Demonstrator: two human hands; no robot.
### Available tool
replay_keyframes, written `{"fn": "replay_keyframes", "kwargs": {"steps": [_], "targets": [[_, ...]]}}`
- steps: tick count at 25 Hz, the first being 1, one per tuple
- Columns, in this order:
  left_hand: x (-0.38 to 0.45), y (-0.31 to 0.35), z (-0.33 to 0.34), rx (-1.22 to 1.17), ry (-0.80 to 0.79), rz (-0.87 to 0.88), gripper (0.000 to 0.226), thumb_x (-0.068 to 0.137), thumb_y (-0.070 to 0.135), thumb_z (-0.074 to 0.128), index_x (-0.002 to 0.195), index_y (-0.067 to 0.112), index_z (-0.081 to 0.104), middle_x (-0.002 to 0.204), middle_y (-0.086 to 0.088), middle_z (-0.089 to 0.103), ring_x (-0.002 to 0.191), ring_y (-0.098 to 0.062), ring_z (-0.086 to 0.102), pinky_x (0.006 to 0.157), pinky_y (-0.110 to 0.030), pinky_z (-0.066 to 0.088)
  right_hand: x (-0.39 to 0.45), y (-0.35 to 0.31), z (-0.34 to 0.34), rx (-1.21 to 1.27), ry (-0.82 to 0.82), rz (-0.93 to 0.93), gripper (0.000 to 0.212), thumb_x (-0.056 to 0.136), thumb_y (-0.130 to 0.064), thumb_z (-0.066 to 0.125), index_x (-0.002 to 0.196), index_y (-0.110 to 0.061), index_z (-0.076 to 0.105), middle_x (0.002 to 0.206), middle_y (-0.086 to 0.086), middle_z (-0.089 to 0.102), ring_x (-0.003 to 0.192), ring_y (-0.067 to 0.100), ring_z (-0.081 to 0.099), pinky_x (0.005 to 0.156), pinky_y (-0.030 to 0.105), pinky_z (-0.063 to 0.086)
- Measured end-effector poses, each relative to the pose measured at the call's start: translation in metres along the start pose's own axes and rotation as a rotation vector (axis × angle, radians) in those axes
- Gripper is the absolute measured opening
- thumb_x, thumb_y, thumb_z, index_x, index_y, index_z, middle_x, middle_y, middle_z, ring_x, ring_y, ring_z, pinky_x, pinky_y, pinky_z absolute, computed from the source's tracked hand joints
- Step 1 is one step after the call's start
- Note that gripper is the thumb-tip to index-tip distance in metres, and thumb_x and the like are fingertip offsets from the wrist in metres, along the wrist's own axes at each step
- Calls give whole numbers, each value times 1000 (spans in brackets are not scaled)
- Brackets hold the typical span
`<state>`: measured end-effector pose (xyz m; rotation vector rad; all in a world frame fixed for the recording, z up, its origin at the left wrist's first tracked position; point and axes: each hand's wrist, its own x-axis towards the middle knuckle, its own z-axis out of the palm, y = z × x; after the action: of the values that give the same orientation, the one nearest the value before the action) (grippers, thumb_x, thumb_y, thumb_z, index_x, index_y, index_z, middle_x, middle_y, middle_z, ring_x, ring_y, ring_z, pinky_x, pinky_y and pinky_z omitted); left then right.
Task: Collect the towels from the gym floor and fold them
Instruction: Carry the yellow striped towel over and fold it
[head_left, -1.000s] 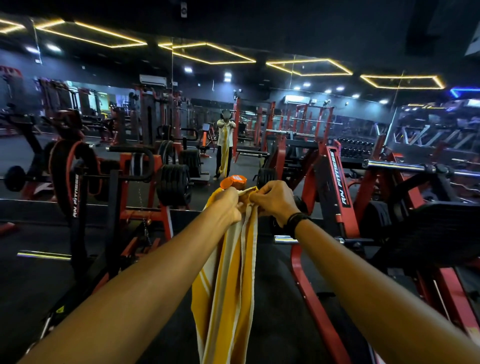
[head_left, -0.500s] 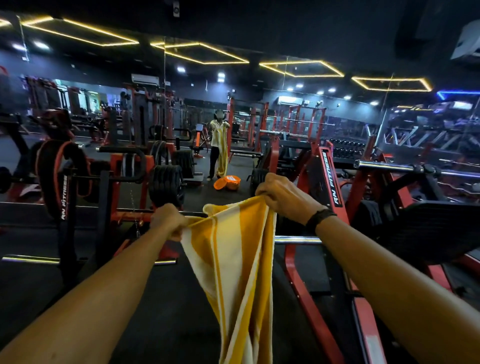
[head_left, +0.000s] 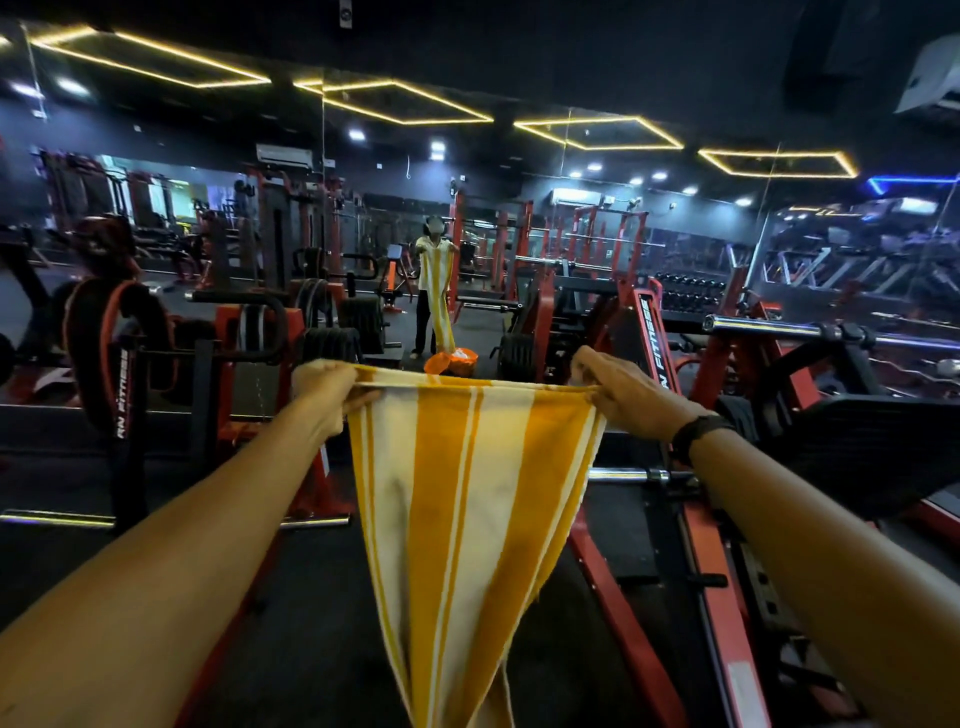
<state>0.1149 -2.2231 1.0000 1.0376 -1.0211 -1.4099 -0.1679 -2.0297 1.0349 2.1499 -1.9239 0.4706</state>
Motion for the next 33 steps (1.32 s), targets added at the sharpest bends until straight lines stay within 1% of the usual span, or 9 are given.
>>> {"fn": "replay_keyframes", "kwargs": {"steps": [7,9,12,14,17,20,25,30,33], "targets": [[-25,33,12,174,-242,166,5,81,4,70,84,4,66,91,-12,66,76,-16,64,63,-21,59,-9,9,-8,63,-29,103,33,90,0,41,109,-14,64,113,2,59,100,16,54,88,28,44],[-22,33,3,488,-343,364,28,71,16,82,95,10,70,91,-1,68,81,-8,63,72,-19,55,-12,9,-7,112,-12,124,26,89,1,49,101,-12,68,105,-1,61,90,8,55,80,21,43],[-23,30,1,848,-220,828,23,72,18,81,93,11,74,81,5,69,71,-1,59,65,-12,45,-13,7,-5,148,7,176,18,86,-5,61,76,-15,72,89,-3,62,74,4,57,66,13,45],[-24,30,2,778,-127,936,15,77,19,77,89,10,75,80,-2,71,70,-7,61,66,-24,52,-12,3,-3,152,38,210,12,82,-8,68,72,-13,72,81,-4,64,68,3,58,60,12,50],[-30,31,4,698,-26,994,14,80,26,74,90,16,74,81,2,70,68,-4,58,57,-14,45,-8,-3,3,192,145,214,13,77,-8,74,70,-16,67,74,-9,59,66,1,53,59,14,43],[-32,36,-4,779,199,983,19,84,44,66,82,25,68,73,9,62,66,-7,54,49,-19,35,-1,2,5,348,455,325,21,78,-6,71,90,-15,56,82,-1,57,68,9,51,58,18,40],[-28,29,-5,508,18,964,28,92,32,60,81,6,61,67,1,55,60,-7,49,53,-13,36,15,0,19,507,650,344,14,85,-8,67,88,-17,56,79,-5,56,69,6,50,63,22,42],[-11,9,-31,1184,-514,363,24,91,29,61,72,16,54,71,-1,53,70,-16,53,56,-25,40,-2,23,37,359,-59,363,26,76,-3,76,68,-19,57,69,-4,55,65,10,52,56,15,41],[-14,-1,-27,723,-587,281,11,93,25,59,83,18,60,79,-1,59,75,-14,57,60,-27,50,-5,25,20,572,-132,293,17,80,-2,72,78,-15,61,72,-3,60,61,4,59,52,15,46]]}}
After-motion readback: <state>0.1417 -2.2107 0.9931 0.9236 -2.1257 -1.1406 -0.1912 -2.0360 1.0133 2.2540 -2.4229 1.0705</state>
